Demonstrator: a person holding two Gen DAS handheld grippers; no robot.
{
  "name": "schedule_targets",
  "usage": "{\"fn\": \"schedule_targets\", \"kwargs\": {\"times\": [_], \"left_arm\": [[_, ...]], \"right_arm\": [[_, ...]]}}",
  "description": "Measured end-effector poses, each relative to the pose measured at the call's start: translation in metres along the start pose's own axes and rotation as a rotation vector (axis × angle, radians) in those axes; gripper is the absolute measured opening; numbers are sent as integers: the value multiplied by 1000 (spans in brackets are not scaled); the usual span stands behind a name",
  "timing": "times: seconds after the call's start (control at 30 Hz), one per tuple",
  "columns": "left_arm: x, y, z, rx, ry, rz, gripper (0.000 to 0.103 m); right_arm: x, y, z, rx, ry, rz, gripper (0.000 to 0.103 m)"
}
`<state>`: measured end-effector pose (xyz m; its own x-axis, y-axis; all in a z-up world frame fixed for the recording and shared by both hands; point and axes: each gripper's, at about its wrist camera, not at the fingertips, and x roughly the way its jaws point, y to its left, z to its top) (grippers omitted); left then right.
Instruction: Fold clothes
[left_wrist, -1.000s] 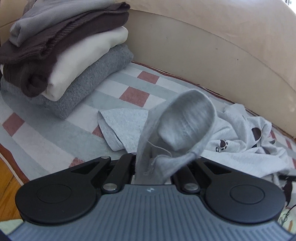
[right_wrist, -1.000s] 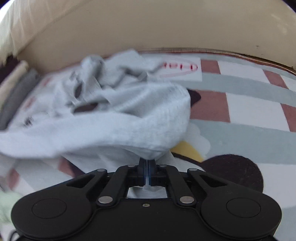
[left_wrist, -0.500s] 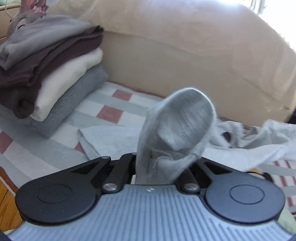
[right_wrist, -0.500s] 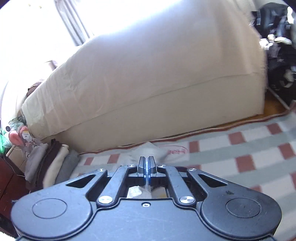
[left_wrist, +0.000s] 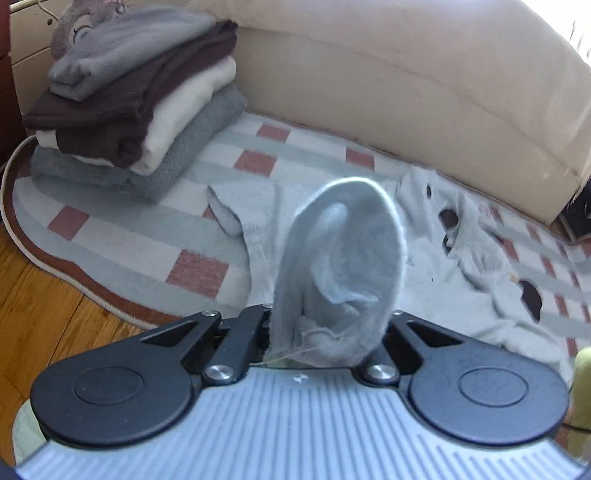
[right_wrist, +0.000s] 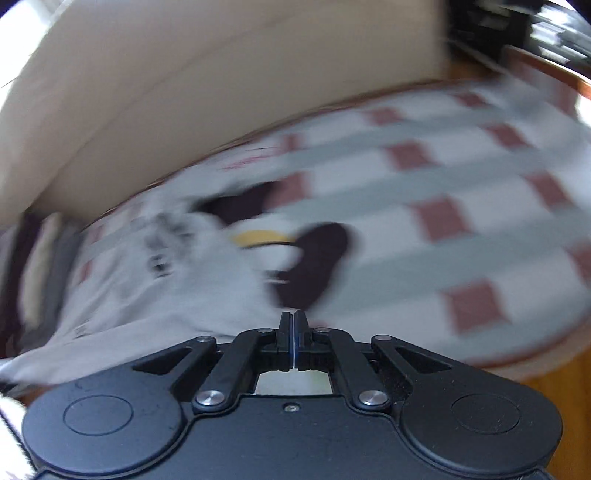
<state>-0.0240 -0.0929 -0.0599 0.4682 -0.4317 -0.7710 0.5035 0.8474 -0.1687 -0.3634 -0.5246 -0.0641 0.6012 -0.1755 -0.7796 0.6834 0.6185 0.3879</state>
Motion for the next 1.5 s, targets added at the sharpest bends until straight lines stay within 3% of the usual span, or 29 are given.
{"fn": "schedule_targets", "kwargs": {"times": [0.1,0.17,0.27,0.33,0.37,0.4,0.47,0.63,0.73,0.77,0.8,0.83,0.9,0.93,1.03,1.1,1.17,1.33,1.4,1.43,1.5], "left_arm": [[23,-9,-11,96,140,106,7],[23,-8,-14,107,162,117,8],[3,5,-4,44,132,65,11],[-12,18,4,-11,109,29,21],[-19,24,7,-39,99,14,21],[-25,29,10,-62,92,7,21],[-32,32,18,-84,71,22,20],[-49,29,43,-64,-34,58,21],[-25,14,64,-25,-37,40,22],[-13,5,71,3,-34,40,22],[2,-8,78,43,-30,40,22],[17,-20,85,79,-25,41,22],[44,-45,99,133,-15,37,22],[56,-56,108,145,-12,23,22],[90,-86,133,162,1,-50,22],[114,-99,146,155,29,-97,23],[143,-114,153,182,59,-89,24],[212,-129,148,287,103,27,28],[234,-125,143,302,113,58,28],[240,-118,139,293,99,60,28],[246,-101,132,296,60,64,28]], "right_arm": [[32,36,12,-115,38,67,10],[62,66,18,-228,74,78,17],[94,107,23,-397,125,76,32],[113,125,23,-468,142,90,32],[120,131,22,-492,151,103,33],[128,134,22,-500,160,106,36],[144,139,22,-512,179,108,50],[177,140,25,-517,179,33,62],[199,131,34,-449,168,-17,67],[208,127,37,-419,166,-31,65],[213,123,38,-414,155,-19,55],[217,119,40,-412,143,-4,2],[212,119,41,-480,73,-10,3],[192,120,41,-517,-40,-27,3],[124,115,50,-543,-298,-186,3],[108,97,57,-526,-341,-302,3],[123,69,67,-493,-272,-395,3],[187,9,82,-300,24,-401,3],[203,2,79,-302,126,-408,3],[204,10,80,-376,156,-436,4],[205,29,83,-537,212,-495,20]]}}
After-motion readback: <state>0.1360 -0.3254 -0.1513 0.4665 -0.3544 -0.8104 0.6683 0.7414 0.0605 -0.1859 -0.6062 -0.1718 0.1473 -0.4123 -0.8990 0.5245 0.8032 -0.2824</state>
